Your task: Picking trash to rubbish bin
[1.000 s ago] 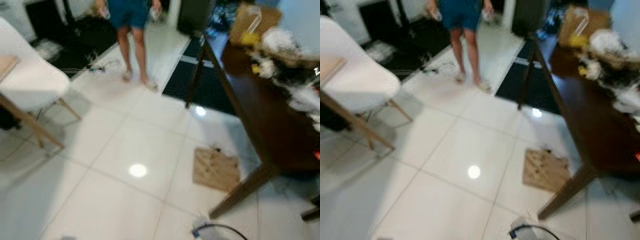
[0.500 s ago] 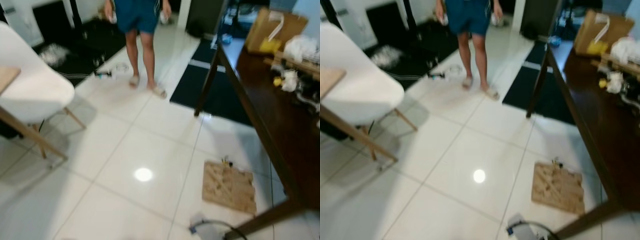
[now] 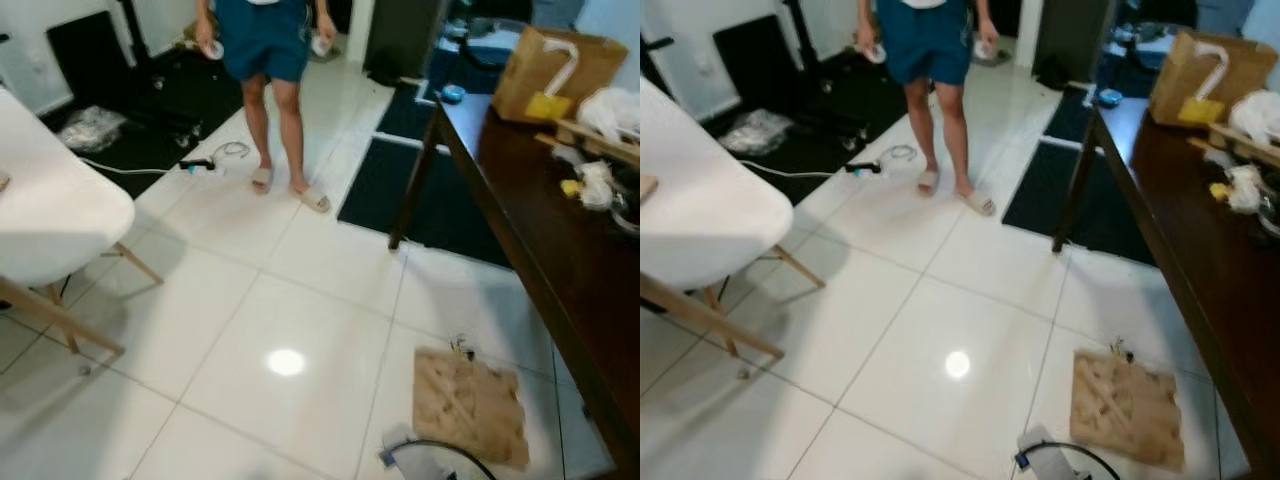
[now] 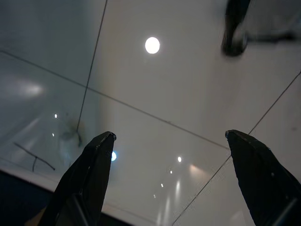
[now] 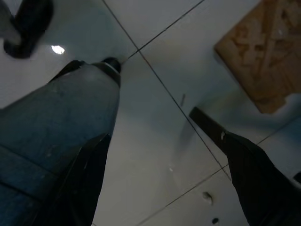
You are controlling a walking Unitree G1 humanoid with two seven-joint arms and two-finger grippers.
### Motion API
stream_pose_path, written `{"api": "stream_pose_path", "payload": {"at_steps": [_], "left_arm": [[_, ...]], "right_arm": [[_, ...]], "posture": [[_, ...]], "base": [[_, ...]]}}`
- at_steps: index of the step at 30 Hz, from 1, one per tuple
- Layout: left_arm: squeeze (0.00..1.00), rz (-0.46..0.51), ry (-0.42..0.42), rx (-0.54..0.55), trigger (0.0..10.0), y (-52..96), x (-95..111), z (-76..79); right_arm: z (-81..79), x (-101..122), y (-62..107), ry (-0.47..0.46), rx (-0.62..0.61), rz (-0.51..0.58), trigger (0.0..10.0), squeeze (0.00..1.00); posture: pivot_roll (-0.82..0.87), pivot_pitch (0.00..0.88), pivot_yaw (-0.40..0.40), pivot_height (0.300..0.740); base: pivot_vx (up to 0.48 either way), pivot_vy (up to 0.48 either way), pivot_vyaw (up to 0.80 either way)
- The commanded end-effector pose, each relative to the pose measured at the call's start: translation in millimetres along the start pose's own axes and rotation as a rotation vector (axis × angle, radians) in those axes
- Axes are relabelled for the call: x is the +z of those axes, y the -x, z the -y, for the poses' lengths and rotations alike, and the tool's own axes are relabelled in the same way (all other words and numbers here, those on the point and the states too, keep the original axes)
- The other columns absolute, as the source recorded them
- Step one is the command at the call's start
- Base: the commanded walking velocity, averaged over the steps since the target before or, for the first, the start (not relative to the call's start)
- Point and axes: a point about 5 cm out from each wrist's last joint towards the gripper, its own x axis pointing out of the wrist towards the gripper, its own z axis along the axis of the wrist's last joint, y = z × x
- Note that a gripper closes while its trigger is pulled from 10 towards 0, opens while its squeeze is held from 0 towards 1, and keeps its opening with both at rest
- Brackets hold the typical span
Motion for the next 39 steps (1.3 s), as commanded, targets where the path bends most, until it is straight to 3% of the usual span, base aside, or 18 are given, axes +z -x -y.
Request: {"api": "stream_pose_path", "payload": {"at_steps": [1, 12, 22, 39], "left_arm": [[0.00, 0.003, -0.006, -0.001, 10.0, -0.1, 2.3, 0.3], [0.00, -0.003, -0.001, 0.001, 10.0, 0.0, -0.4, -0.2], [0.00, -0.004, 0.002, 0.001, 10.0, 0.2, -1.4, -1.4], [0.00, -0.009, 0.012, 0.009, 10.0, 0.2, -3.0, -1.9]], "right_arm": [[-7.9, -4.2, -0.5, -0.001, 0.027, -0.015, 10.0, 0.00], [-8.6, -3.1, -0.7, 0.034, 0.031, -0.023, 10.0, 0.00], [-11.5, -3.1, -0.9, 0.032, 0.040, -0.023, 10.0, 0.00], [-13.9, 0.7, -1.2, 0.023, 0.056, -0.018, 10.0, 0.00]], "posture": [[0.22, 0.082, -0.042, 0.740], [0.23, 0.079, -0.052, 0.740], [0.22, 0.083, -0.050, 0.740], [0.23, 0.085, -0.043, 0.740]], "base": [[0.322, 0.000, 0.00], [0.329, 0.000, 0.00], [0.330, 0.000, -0.80], [0.329, 0.000, -0.04]]}}
